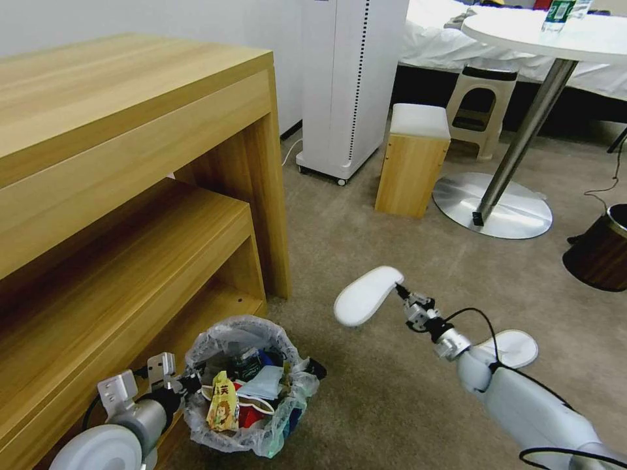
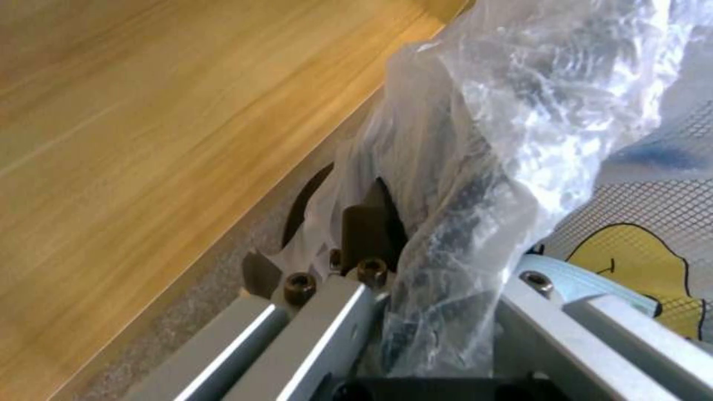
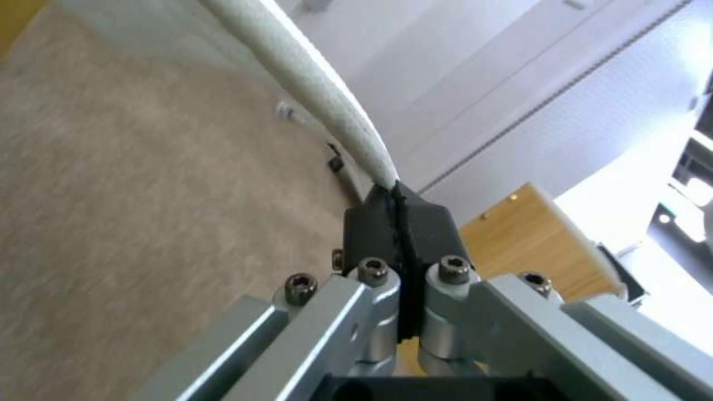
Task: Pick up the trash bin and place the garbage on the floor into it.
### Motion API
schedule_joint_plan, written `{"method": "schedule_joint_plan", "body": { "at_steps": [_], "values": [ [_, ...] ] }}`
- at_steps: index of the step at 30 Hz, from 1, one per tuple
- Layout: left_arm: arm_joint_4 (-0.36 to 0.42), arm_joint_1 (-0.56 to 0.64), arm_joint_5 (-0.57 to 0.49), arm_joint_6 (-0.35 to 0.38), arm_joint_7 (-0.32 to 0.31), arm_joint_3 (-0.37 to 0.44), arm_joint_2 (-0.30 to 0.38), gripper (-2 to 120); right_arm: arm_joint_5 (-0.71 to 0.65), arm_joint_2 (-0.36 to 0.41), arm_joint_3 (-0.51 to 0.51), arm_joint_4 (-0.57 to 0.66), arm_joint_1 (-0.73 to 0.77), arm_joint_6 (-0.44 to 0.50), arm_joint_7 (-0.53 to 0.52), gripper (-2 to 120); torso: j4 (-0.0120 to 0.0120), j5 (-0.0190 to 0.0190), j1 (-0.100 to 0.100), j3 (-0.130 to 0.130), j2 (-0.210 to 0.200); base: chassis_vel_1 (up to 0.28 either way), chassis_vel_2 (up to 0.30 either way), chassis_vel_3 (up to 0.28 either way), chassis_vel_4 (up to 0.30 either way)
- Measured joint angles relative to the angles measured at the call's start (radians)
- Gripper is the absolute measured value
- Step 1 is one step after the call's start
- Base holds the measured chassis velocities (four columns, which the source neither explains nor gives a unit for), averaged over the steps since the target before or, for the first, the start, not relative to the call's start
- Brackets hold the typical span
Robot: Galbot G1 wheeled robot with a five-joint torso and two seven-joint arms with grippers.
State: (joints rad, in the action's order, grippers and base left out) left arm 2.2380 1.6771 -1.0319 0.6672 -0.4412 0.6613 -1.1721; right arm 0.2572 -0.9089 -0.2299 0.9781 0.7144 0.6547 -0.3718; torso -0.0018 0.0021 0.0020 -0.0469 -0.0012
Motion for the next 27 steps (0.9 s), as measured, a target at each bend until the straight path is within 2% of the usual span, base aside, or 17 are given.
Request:
{"method": "schedule_joint_plan", "body": {
  "at_steps": [2,6,8,10,11,14,21,27],
  "values": [
    [-0.005,0.004,0.008,0.0,0.0,-0.001,-0.003,0,-0.029,0.013,0.002,0.03,-0.001,0.003,0.009,0,0.0,0.0001,0.0,0.0,0.0,0.0,0.0,0.0,0.0],
    [-0.009,0.01,0.014,0.002,-0.001,-0.004,0.003,0,-0.156,0.064,0.008,0.224,0.004,-0.024,0.041,0,0.0001,0.0001,0.0,0.0,0.0,0.0,0.0,0.0,0.0],
    [-0.009,0.011,0.014,0.002,-0.002,-0.004,0.006,0,-0.161,0.066,0.009,0.233,0.004,-0.026,0.042,0,0.0001,0.0001,0.0,0.0,0.0,0.0,0.0,0.0,0.0],
    [-0.003,0.012,0.006,0.004,-0.009,-0.005,0.018,0,-0.211,0.096,0.009,0.33,0.005,-0.05,0.048,0,0.0001,-0.0002,0.0,0.0,0.0,0.0,0.0,0.0,0.0],
    [-0.003,0.012,0.006,0.004,-0.009,-0.005,0.018,0,-0.211,0.096,0.009,0.33,0.005,-0.05,0.048,0,0.0001,-0.0002,0.0,0.0,0.0,0.0,0.0,0.0,0.0],
    [0.005,0.01,-0.006,0.005,-0.016,-0.007,0.029,0,-0.263,0.132,0.005,0.437,-0.003,-0.089,0.05,0,-0.0001,-0.0002,0.0,0.0,0.0,0.0,0.0,0.0,0.0],
    [0.01,0.003,-0.01,0.007,-0.021,-0.019,0.041,0,-0.314,0.153,-0.033,0.568,-0.028,-0.15,0.047,0,0.0001,-0.0001,0.0,0.0,0.0,0.0,0.0,0.0,0.0],
    [0.017,-0.009,-0.038,0.01,-0.035,-0.026,0.052,0,-0.364,0.157,-0.08,0.626,-0.037,-0.178,0.054,0,0.0,0.0,0.0,0.0,0.0,0.0,0.0,0.0,0.0]
  ]
}}
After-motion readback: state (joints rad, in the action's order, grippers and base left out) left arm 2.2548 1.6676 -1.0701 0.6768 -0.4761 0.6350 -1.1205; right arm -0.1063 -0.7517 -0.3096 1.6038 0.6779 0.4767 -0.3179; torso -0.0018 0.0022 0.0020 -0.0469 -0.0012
